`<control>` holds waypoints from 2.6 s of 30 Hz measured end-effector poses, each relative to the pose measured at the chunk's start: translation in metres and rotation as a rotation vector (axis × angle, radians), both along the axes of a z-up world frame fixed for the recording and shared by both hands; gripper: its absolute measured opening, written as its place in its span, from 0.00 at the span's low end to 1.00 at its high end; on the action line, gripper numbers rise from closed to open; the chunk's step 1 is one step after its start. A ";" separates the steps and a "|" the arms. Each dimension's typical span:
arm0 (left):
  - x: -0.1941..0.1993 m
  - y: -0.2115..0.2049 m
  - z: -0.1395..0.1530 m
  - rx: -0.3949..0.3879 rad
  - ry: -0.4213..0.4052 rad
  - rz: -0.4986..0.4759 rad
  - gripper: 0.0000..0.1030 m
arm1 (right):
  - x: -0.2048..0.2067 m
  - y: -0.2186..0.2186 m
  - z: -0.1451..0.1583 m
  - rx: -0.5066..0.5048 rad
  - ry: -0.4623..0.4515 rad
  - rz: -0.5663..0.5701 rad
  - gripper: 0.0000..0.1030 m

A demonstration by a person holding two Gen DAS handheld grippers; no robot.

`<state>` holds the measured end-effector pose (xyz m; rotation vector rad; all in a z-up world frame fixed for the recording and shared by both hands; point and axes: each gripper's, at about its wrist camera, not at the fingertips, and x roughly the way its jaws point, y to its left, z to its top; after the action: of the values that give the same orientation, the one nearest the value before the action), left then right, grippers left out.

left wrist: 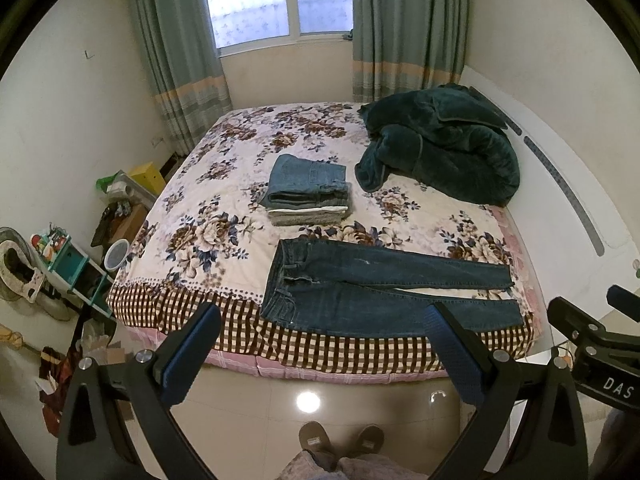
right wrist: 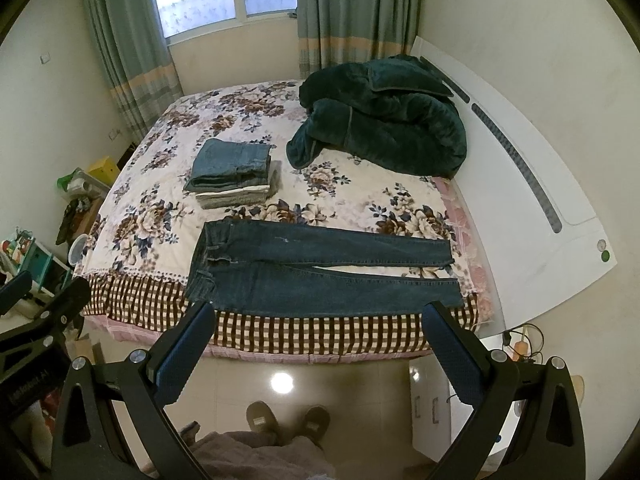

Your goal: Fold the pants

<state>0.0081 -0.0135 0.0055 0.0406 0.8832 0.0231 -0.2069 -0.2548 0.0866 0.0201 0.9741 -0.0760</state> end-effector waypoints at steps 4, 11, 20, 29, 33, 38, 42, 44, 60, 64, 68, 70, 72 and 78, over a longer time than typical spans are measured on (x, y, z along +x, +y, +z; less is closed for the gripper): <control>0.016 -0.006 -0.005 0.034 -0.030 0.046 1.00 | 0.015 -0.017 -0.016 0.014 -0.010 -0.024 1.00; 0.075 -0.011 -0.035 0.093 -0.041 0.122 1.00 | 0.074 -0.052 -0.052 -0.036 -0.026 -0.108 1.00; 0.191 -0.021 -0.110 0.120 0.075 0.110 1.00 | 0.203 -0.104 -0.129 -0.074 0.057 -0.242 1.00; 0.344 -0.014 -0.237 0.057 0.349 0.160 1.00 | 0.349 -0.167 -0.269 -0.006 0.239 -0.457 1.00; 0.413 0.005 -0.351 -0.098 0.656 0.234 1.00 | 0.395 -0.208 -0.357 0.065 0.309 -0.615 1.00; 0.465 0.027 -0.448 -0.191 0.781 0.402 1.00 | 0.441 -0.262 -0.470 0.122 0.394 -0.779 1.00; 0.509 0.038 -0.512 -0.238 0.832 0.515 1.00 | 0.478 -0.290 -0.542 0.152 0.431 -0.852 1.00; 0.530 0.044 -0.537 -0.238 0.844 0.555 1.00 | 0.498 -0.301 -0.576 0.139 0.449 -0.870 1.00; 0.524 0.041 -0.551 -0.141 0.736 0.591 0.28 | 0.527 -0.385 -0.674 0.227 0.611 -1.038 1.00; 0.497 0.049 -0.519 -0.235 0.651 0.572 0.17 | 0.523 -0.398 -0.693 0.281 0.661 -1.051 0.70; 0.463 0.048 -0.475 -0.313 0.566 0.548 0.13 | 0.512 -0.398 -0.684 0.304 0.621 -1.008 0.20; 0.441 0.048 -0.453 -0.346 0.540 0.553 0.12 | 0.502 -0.396 -0.674 0.307 0.598 -0.989 0.11; 0.412 0.055 -0.437 -0.407 0.519 0.563 0.11 | 0.487 -0.388 -0.654 0.308 0.547 -0.964 0.09; 0.326 0.097 -0.429 -0.510 0.442 0.565 0.11 | 0.424 -0.373 -0.585 0.305 0.429 -0.880 0.08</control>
<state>0.3342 0.0832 -0.4237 -0.7047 1.2960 0.3248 0.2169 -0.6274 -0.4985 0.7398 1.3378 -0.7638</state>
